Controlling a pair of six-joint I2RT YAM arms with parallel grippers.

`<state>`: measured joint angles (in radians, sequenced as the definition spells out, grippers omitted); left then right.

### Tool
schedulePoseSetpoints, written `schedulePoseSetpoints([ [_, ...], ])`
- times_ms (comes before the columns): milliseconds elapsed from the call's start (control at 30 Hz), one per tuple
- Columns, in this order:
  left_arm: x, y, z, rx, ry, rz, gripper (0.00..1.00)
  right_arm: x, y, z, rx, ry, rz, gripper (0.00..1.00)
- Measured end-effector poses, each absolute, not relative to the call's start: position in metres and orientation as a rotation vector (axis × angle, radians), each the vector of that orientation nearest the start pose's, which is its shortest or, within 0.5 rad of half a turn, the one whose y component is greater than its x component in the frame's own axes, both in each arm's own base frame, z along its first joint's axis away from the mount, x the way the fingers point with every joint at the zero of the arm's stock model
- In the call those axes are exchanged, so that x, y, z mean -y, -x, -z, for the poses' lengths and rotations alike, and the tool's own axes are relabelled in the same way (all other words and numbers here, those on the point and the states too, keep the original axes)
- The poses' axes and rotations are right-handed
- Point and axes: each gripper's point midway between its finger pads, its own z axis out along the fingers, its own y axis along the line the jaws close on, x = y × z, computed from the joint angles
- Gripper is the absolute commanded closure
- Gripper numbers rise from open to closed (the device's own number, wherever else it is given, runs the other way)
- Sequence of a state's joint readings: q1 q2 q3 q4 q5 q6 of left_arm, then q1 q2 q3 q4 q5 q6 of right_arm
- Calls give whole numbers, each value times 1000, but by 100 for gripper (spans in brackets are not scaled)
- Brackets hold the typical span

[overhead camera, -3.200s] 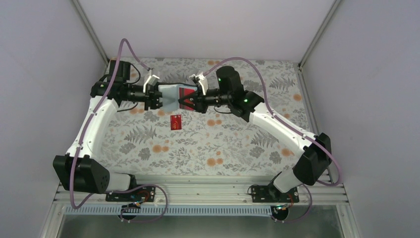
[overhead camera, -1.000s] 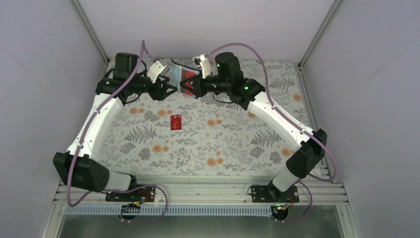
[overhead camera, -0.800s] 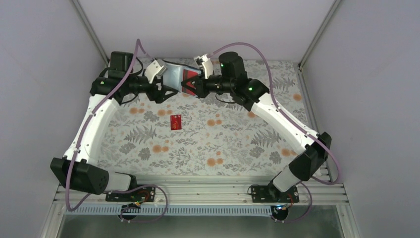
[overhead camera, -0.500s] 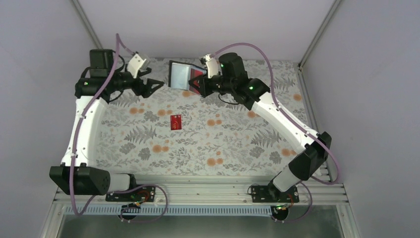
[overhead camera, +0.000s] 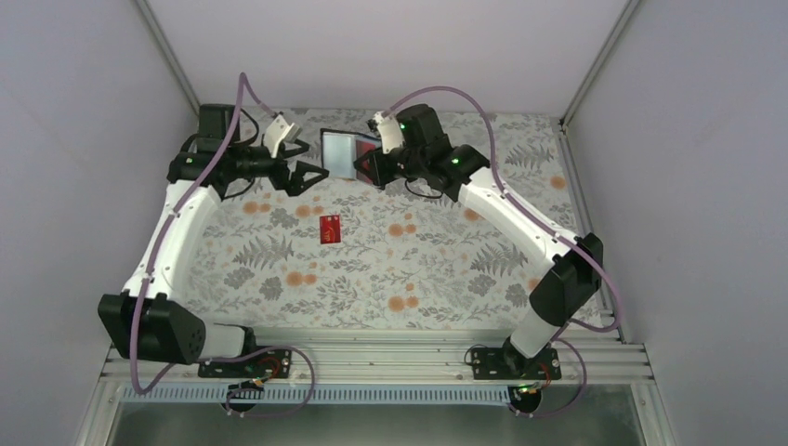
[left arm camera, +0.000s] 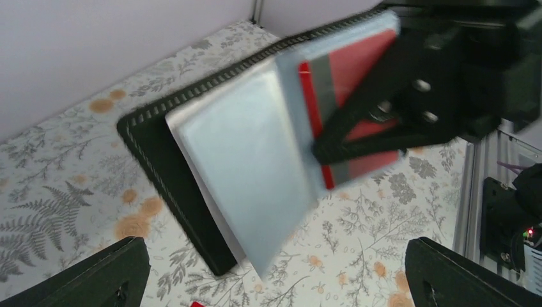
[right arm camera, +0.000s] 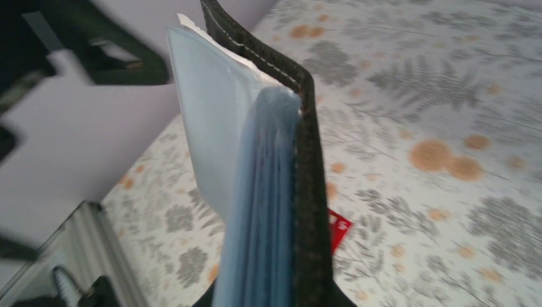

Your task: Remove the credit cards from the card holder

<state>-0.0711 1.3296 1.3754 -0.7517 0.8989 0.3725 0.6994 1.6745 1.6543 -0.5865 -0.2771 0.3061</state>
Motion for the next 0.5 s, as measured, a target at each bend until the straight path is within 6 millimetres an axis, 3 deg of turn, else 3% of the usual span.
schedulePoseSetpoints([
  [200, 165, -341, -307, -1922, -886, 874, 0, -372, -308, -301, -2085, 837, -1071, 96],
  [300, 172, -333, -307, -1889, -929, 914, 6, -376, -289, -308, -2018, 935, -1155, 96],
  [367, 180, -321, -312, -1842, -981, 951, 25, -376, -278, -317, -1958, 991, -1199, 96],
  [467, 191, -298, -323, -1765, -1057, 1021, 82, -375, -264, -332, -1876, 1054, -1248, 96],
  [500, 194, -292, -326, -1741, -1078, 1043, 95, -374, -261, -336, -1851, 1070, -1256, 93],
])
